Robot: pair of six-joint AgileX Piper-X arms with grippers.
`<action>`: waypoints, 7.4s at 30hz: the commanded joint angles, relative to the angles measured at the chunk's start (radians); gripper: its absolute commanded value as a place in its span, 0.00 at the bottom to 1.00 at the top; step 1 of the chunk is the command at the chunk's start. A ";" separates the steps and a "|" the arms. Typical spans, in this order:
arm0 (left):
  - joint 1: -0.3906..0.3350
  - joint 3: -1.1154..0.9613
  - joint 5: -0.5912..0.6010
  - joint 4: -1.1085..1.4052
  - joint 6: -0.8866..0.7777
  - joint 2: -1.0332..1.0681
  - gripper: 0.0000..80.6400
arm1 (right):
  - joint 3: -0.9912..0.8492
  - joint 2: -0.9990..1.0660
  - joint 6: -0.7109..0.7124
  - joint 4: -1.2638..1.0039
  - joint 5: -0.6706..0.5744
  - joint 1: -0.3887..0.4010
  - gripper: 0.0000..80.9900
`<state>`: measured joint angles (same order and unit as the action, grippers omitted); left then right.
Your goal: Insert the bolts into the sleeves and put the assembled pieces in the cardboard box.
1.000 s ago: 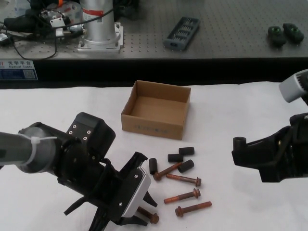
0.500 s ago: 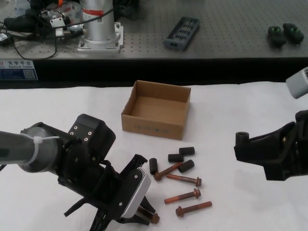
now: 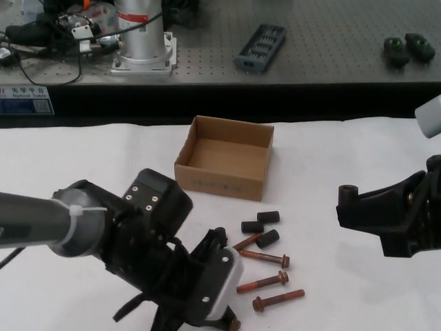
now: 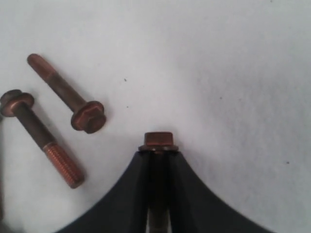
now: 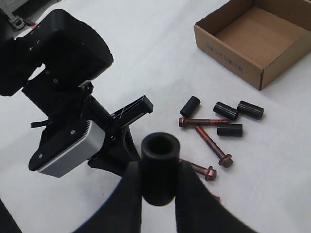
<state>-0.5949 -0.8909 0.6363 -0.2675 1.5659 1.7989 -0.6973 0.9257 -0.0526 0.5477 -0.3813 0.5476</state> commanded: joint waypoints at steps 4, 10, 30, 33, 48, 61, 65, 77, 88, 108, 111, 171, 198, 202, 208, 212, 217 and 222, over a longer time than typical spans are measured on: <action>-0.049 0.014 -0.273 0.094 -0.464 -0.121 0.01 | -0.004 -0.012 0.005 -0.004 -0.014 0.001 0.02; -0.047 0.014 -0.470 0.144 -0.937 -0.320 0.01 | -0.004 -0.012 0.005 0.017 -0.022 0.001 0.02; 0.152 0.014 -0.104 0.514 -2.092 -0.503 0.01 | -0.004 0.089 -0.116 -0.272 -0.212 0.013 0.02; 0.151 0.014 -0.061 0.604 -2.126 -0.487 0.01 | -0.004 0.129 -0.146 -0.380 -0.225 0.050 0.02; 0.151 0.016 0.120 1.018 -2.335 -0.385 0.01 | -0.004 0.192 -0.338 -0.618 -0.261 0.135 0.02; 0.151 0.016 0.143 1.101 -2.449 -0.370 0.01 | -0.004 0.205 -0.359 -0.646 -0.257 0.135 0.02; 0.151 0.016 0.163 1.101 -2.466 -0.370 0.01 | -0.004 0.218 -0.359 -0.646 -0.259 0.135 0.02; 0.151 0.016 0.270 1.101 -2.528 -0.370 0.01 | -0.009 0.227 -0.361 -0.675 -0.310 0.135 0.02; 0.151 0.016 0.348 1.101 -2.531 -0.370 0.01 | -0.015 0.227 -0.380 -0.675 -0.364 0.135 0.02; 0.151 0.016 0.372 1.101 -2.531 -0.370 0.01 | -0.017 0.227 -0.425 -0.739 -0.377 0.080 0.02; 0.151 0.016 0.361 1.101 -2.531 -0.370 0.01 | -0.017 0.227 -0.425 -0.739 -0.381 0.081 0.02; 0.111 0.016 0.296 1.136 -2.445 -0.370 0.01 | -0.017 0.227 -0.425 -0.736 -0.466 0.081 0.02; 0.112 0.016 0.319 1.136 -2.487 -0.370 0.01 | -0.017 0.227 -0.400 -0.706 -0.414 0.081 0.02; 0.112 0.016 0.319 1.136 -2.491 -0.370 0.01 | -0.017 0.227 -0.398 -0.706 -0.403 0.081 0.02; 0.112 0.016 0.319 1.136 -2.505 -0.370 0.01 | -0.017 0.227 -0.398 -0.706 -0.395 0.081 0.02; 0.112 0.016 0.319 1.136 -2.505 -0.370 0.01 | -0.017 0.227 -0.403 -0.714 -0.395 0.081 0.02; 0.112 0.016 0.355 1.136 -2.509 -0.370 0.01 | -0.017 0.227 -0.403 -0.735 -0.369 0.081 0.02; 0.112 0.016 0.366 1.136 -2.504 -0.370 0.01 | -0.017 0.227 -0.408 -0.735 -0.346 0.064 0.02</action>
<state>-0.4812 -0.8684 0.9668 0.8464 -0.9349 1.4327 -0.7007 1.1540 -0.4583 -0.1698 -0.7660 0.6321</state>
